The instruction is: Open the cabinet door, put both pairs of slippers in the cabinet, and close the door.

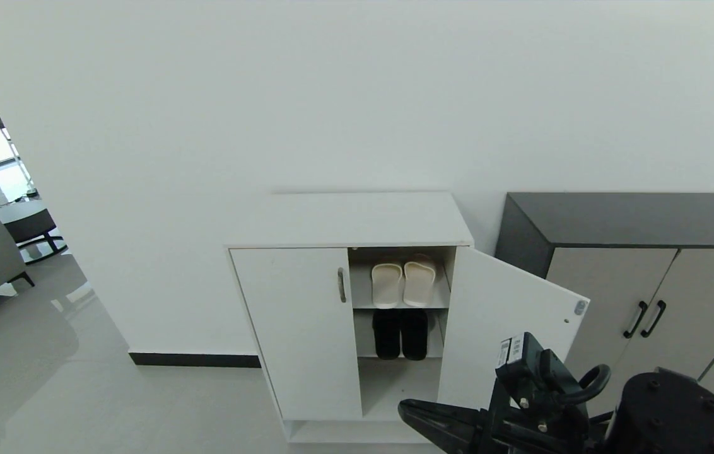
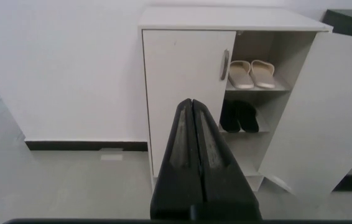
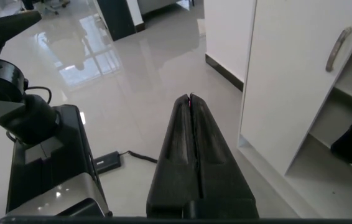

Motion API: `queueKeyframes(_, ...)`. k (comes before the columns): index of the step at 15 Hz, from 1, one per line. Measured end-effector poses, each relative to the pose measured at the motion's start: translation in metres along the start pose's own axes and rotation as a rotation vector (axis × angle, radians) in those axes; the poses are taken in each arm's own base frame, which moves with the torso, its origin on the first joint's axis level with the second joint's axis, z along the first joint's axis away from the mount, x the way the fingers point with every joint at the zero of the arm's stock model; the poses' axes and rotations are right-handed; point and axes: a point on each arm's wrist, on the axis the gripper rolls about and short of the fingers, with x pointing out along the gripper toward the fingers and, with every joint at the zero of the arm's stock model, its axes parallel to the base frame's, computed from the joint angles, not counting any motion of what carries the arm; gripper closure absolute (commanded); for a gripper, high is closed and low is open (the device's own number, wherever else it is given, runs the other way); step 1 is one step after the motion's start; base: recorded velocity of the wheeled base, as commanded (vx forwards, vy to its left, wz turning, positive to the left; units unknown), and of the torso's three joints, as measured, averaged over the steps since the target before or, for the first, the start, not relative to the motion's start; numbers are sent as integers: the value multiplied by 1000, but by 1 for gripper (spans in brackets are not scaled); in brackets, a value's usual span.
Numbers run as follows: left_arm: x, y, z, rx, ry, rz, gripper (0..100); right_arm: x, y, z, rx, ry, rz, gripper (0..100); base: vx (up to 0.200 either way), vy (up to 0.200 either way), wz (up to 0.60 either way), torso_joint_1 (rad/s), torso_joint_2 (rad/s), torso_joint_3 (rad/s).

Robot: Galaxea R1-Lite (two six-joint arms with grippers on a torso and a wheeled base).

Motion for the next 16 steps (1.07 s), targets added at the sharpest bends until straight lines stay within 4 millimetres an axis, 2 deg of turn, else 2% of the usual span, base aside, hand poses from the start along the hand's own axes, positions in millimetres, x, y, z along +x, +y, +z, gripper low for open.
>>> queueKeyframes(4,0,0,0,0,0,0,100,0,0,-1,-1,3,4,100,0,0,0,234,-483,-250)
queueKeyframes(7,0,0,0,0,0,0,100,-9,1,-9,-124,5,29,100,0,0,0,178,-385,-203)
queueKeyframes(10,0,0,0,0,0,1,100,-14,1,-24,-167,64,39,100,0,0,0,36,-86,-42)
queueKeyframes(13,0,0,0,0,0,2,100,-19,4,-28,-171,87,44,100,0,0,0,0,0,0)
queueKeyframes(15,0,0,0,0,0,2,100,-10,1,-24,-165,74,-19,100,0,0,0,0,0,0)
queueKeyframes(16,0,0,0,-1,0,1,100,2,-3,-20,-150,80,-112,100,0,0,0,0,0,0)
